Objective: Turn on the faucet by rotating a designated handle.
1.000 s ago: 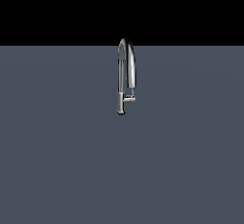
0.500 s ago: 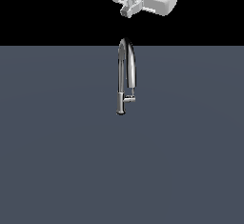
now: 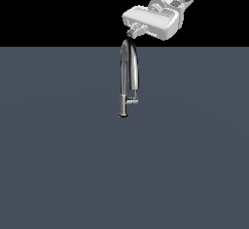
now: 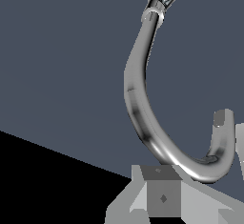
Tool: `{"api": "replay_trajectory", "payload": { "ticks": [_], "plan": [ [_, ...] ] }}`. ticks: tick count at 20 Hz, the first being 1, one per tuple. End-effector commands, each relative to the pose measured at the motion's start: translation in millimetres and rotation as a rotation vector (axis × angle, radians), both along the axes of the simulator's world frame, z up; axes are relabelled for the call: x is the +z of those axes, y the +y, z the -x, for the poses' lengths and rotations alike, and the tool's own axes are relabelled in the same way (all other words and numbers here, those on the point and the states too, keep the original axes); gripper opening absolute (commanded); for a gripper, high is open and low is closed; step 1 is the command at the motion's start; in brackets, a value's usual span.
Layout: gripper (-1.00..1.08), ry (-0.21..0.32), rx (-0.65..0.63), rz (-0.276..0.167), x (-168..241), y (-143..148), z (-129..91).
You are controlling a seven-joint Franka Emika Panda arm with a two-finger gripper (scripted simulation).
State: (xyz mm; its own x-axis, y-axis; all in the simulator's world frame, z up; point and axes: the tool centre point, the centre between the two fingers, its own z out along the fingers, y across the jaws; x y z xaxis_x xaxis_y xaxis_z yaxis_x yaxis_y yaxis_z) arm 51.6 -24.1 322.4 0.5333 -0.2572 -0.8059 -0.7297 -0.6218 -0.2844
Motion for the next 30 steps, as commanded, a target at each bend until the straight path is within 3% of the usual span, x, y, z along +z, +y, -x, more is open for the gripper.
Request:
{"api": "replay_trajectory", "payload": {
  "ticks": [1, 20, 30],
  "plan": [
    [-1.00, 0.039, -0.034, -0.033, -13.4, -3.0, -9.2],
    [-1.00, 0.356, -0.310, -0.292, -134.5, -18.4, -60.0],
    [-1.00, 0.477, -0.417, -0.387, -186.0, -17.0, -68.9]
  ]
}}
